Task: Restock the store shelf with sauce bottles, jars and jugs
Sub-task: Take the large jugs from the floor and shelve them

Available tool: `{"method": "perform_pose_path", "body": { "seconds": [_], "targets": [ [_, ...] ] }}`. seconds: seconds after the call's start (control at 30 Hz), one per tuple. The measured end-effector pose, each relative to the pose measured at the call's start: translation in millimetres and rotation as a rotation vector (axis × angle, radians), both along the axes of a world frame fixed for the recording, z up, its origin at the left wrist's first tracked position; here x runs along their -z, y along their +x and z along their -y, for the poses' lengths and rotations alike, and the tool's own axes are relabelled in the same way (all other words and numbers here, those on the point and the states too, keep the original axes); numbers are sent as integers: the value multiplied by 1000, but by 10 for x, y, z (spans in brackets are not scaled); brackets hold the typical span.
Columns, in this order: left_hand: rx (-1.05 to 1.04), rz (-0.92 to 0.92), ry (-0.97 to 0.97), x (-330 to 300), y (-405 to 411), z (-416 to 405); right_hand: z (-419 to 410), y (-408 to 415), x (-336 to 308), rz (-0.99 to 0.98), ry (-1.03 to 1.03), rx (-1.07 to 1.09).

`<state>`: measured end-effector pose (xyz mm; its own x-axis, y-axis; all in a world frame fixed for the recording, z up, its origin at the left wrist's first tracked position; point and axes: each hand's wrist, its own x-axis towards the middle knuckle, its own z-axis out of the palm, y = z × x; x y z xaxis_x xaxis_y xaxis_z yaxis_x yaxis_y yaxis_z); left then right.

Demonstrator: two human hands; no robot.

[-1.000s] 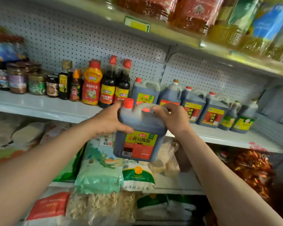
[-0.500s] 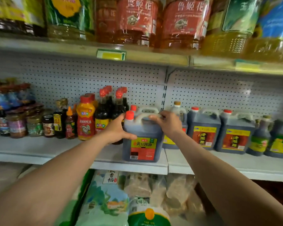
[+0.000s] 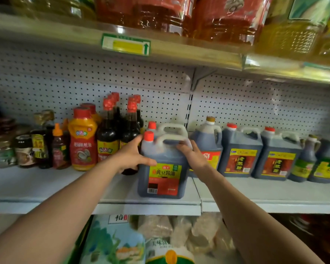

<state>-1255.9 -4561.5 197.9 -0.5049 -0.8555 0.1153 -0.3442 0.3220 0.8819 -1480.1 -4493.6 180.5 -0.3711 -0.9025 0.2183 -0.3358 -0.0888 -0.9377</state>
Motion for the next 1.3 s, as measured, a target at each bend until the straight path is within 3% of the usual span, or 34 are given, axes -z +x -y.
{"method": "perform_pose_path", "body": {
  "seconds": [0.37, 0.9, 1.0, 1.13, 1.3],
  "targets": [
    [17, -6, 19, -8, 6, -42, 106, 2, 117, 118, -129, -18],
    [41, -57, 78, 21, 8, -19, -33, 67, 31, 147, -64, -53],
    [19, 3, -8, 10, 0, -44, -120, 49, -39, 6, -11, -45],
    [-114, 155, -284, 5, -1, -68, -248, -43, -154, -462, -72, -24],
    [-76, 543, -808, -112, -61, -78, -244, -62, -273, -817, 39, -106]
  ]
}}
